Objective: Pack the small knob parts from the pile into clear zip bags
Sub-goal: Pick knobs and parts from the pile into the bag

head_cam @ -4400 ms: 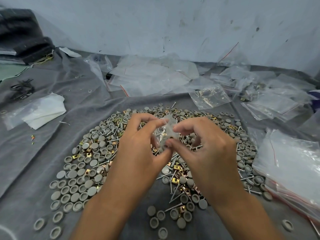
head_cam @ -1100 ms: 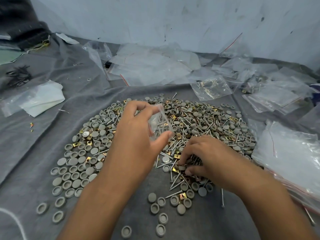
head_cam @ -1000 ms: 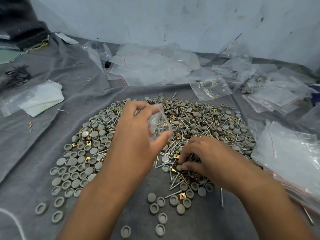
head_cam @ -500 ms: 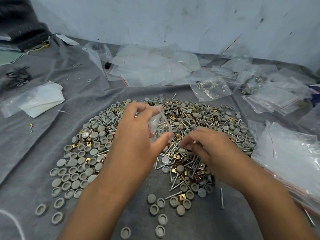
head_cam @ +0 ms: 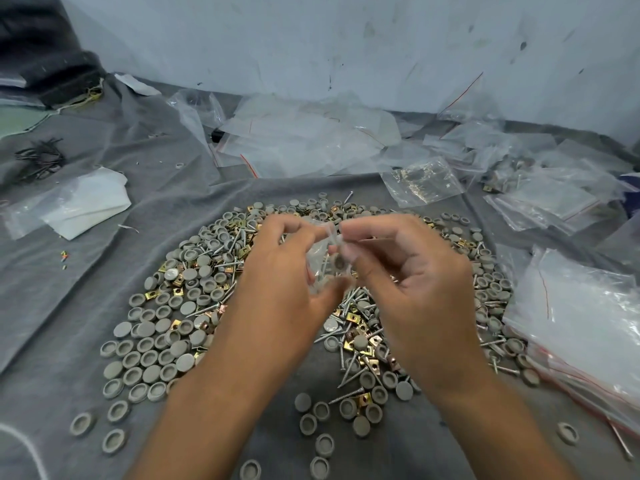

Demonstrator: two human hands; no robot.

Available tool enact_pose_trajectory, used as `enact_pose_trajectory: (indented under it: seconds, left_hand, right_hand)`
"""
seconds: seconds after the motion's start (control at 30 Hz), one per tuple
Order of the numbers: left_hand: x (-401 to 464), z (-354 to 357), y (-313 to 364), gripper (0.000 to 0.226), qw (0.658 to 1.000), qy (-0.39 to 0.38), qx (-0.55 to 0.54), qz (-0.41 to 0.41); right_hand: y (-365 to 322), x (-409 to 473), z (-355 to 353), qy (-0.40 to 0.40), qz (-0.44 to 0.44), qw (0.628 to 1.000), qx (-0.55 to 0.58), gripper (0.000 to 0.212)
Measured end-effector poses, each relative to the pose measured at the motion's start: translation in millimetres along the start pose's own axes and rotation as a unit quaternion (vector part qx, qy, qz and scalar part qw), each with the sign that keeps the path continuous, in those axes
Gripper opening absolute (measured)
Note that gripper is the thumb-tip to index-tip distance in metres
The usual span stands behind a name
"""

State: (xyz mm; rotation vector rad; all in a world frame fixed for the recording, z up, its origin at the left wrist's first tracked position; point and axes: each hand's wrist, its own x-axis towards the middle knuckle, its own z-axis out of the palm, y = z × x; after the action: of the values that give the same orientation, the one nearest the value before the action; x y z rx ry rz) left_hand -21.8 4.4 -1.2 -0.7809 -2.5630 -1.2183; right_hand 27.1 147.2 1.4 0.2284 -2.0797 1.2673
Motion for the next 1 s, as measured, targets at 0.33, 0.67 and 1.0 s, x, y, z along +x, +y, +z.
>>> enact_pose_trajectory:
  seconds: [0.33, 0.67, 1.0]
  left_hand:
    - [0.8, -3.0, 0.7, 0.054, 1.000, 0.001, 0.004, 0.004]
    - [1.3, -16.2, 9.0, 0.062, 0.992, 0.116, -0.010, -0.045]
    - [3.7, -22.3, -4.7, 0.059, 0.994, 0.096, 0.052, -0.032]
  right_hand:
    - [0.7, -0.8, 0.0, 0.016, -0.107, 0.988, -0.112, 0.009]
    - [17.8, 3.2, -27.0, -0.142, 0.156, 0.963, -0.169, 0.015]
    - [28.9, -12.9, 4.5, -0.329, 0.119, 0.870, -0.346, 0.021]
